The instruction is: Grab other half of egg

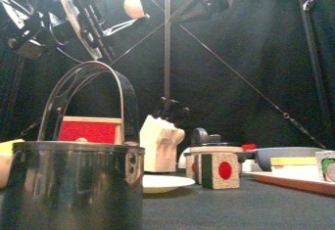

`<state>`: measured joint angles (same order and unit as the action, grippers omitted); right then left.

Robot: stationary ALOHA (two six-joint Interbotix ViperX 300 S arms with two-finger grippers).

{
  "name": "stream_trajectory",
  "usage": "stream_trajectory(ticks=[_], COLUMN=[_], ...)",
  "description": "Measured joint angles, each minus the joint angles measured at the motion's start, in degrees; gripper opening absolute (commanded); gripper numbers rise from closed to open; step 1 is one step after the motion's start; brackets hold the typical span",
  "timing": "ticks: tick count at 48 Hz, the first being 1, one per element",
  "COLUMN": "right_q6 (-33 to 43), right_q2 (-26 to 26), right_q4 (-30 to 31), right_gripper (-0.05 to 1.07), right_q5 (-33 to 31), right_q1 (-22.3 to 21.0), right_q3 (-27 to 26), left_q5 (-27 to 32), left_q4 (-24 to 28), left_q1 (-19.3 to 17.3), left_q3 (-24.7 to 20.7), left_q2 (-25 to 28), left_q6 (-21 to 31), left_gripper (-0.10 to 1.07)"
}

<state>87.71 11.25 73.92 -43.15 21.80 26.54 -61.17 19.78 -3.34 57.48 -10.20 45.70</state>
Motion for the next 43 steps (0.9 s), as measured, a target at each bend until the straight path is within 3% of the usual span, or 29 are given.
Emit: stream_trajectory(ticks=[15,30,36,43], right_q6=[6.50,8.09,8.17,8.00], right_q2=[4.39,15.29,20.04,24.26], right_q4=[-18.63,-37.62,-42.54,-46.14], right_gripper=[1.04,1.04,1.04,1.04], right_q5=[-2.37,-1.05,2.81,15.12], right_q1=[0.18,1.05,1.41,1.14], right_q3=[5.27,17.31,21.36,26.81], left_q5=[13.27,15.73,15.73,15.73], left_q4=[2.81,4.48,4.48,4.48], left_q1=[0.00,-0.09,0.00,-0.09], left_q3=[0.00,0.00,-0.09,0.00], left_q2=[-2.81,-4.13,-4.13,-4.13], left_q6=[-0.18,-0.18,-0.18,-0.18], left_gripper=[0.54,0.54,0.54,0.54])
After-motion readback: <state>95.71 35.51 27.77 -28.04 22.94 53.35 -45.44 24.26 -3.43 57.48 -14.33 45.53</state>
